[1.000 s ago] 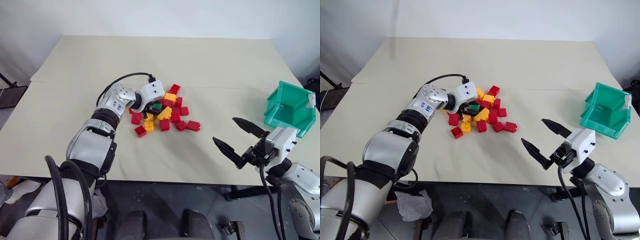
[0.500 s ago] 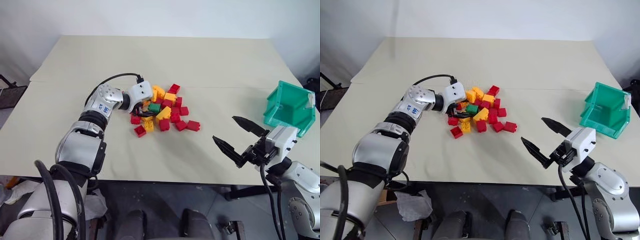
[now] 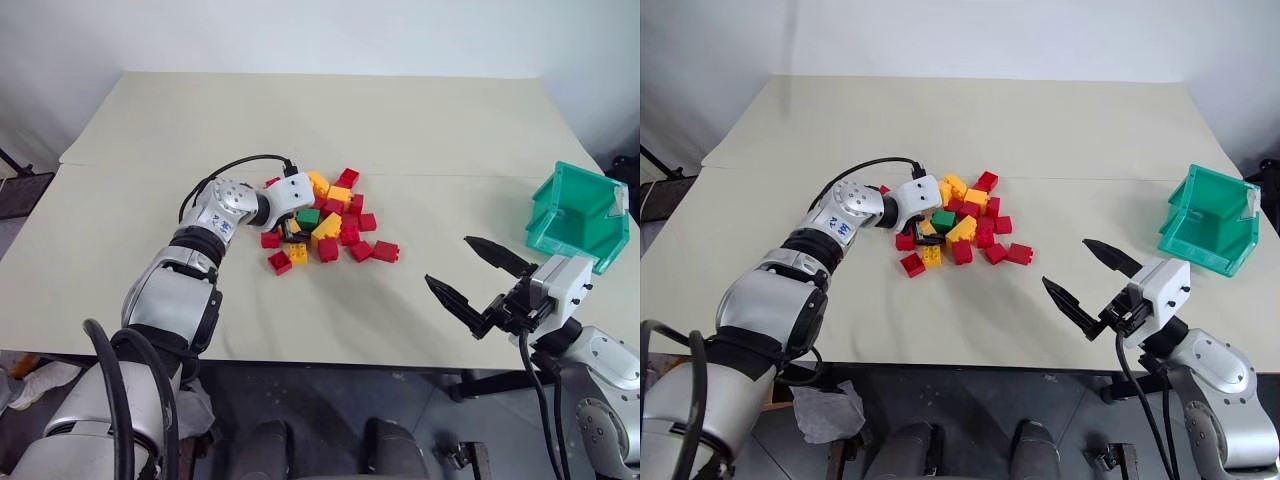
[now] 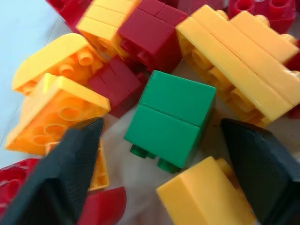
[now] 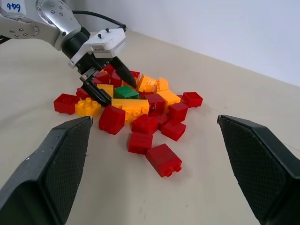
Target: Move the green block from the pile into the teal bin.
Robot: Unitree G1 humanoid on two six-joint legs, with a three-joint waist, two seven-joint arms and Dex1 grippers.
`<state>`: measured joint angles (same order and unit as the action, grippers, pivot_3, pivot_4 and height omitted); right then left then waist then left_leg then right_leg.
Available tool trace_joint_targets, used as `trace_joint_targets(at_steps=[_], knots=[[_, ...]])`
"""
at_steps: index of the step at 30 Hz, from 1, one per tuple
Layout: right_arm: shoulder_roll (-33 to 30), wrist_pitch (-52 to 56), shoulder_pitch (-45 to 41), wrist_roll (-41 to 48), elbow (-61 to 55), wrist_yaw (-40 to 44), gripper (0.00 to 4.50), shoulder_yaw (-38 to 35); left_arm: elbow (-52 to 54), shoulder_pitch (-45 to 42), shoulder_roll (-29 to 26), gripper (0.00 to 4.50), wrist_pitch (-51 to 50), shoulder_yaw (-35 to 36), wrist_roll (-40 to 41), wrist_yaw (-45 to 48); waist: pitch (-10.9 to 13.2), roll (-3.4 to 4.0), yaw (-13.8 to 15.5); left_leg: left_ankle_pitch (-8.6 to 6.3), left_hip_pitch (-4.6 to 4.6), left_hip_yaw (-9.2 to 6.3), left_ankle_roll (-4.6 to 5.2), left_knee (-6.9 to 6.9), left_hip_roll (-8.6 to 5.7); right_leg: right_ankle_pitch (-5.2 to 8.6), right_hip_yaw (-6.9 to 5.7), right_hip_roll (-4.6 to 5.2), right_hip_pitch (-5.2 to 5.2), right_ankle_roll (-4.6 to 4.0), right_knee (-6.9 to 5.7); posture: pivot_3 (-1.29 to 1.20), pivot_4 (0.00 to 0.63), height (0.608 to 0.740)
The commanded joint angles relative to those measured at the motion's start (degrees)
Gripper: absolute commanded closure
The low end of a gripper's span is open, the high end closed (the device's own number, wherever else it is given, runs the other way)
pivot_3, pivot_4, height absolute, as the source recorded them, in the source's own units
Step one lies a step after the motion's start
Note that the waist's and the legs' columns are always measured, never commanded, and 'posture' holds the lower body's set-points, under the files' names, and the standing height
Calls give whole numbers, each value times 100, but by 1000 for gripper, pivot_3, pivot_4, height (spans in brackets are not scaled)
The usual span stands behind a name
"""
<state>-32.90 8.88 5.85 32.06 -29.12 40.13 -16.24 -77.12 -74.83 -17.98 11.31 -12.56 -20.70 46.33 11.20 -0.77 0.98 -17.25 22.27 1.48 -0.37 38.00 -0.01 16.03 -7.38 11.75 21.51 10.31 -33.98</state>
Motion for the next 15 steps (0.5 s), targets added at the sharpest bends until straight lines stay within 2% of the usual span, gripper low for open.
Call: trace_joint_targets(at_steps=[1, 3, 6, 10, 15], knots=[[-44, -23, 46, 115, -252, -25, 0, -223, -111, 124, -50, 1582, -240, -64, -118, 18, 0, 0, -3, 0, 0, 1, 0, 2, 0, 0, 1, 0, 0, 0, -1, 0, 150, 740], [-69, -29, 65, 124, -216, 18, 0, -256, -93, 76, -17, 2252, -296, 123, 71, 79, -2, 2, 8, 0, 0, 3, 0, 7, 1, 0, 5, 0, 0, 0, -3, 0, 150, 740], [-91, -29, 68, 121, -185, 61, 0, -277, -71, -8, -40, 2930, -366, 334, 236, 55, -3, 0, 45, 1, -5, 6, 0, 16, 1, 0, 10, 1, -5, 0, -7, 0, 150, 740], [-134, -22, 61, 133, -159, 104, 0, -328, -30, -165, -173, 2930, -270, 522, 375, 47, -4, -1, 37, -1, 1, 7, 3, 19, 0, 0, 12, 0, -2, -1, -5, 0, 150, 740], [-223, 2, 188, 190, -195, 140, 0, -570, 105, -610, -281, 2930, 26, 842, 751, 1164, 2, -11, 33, -1, 9, 8, 2, 14, 0, 0, 10, 0, 9, -1, -5, 0, 150, 740]])
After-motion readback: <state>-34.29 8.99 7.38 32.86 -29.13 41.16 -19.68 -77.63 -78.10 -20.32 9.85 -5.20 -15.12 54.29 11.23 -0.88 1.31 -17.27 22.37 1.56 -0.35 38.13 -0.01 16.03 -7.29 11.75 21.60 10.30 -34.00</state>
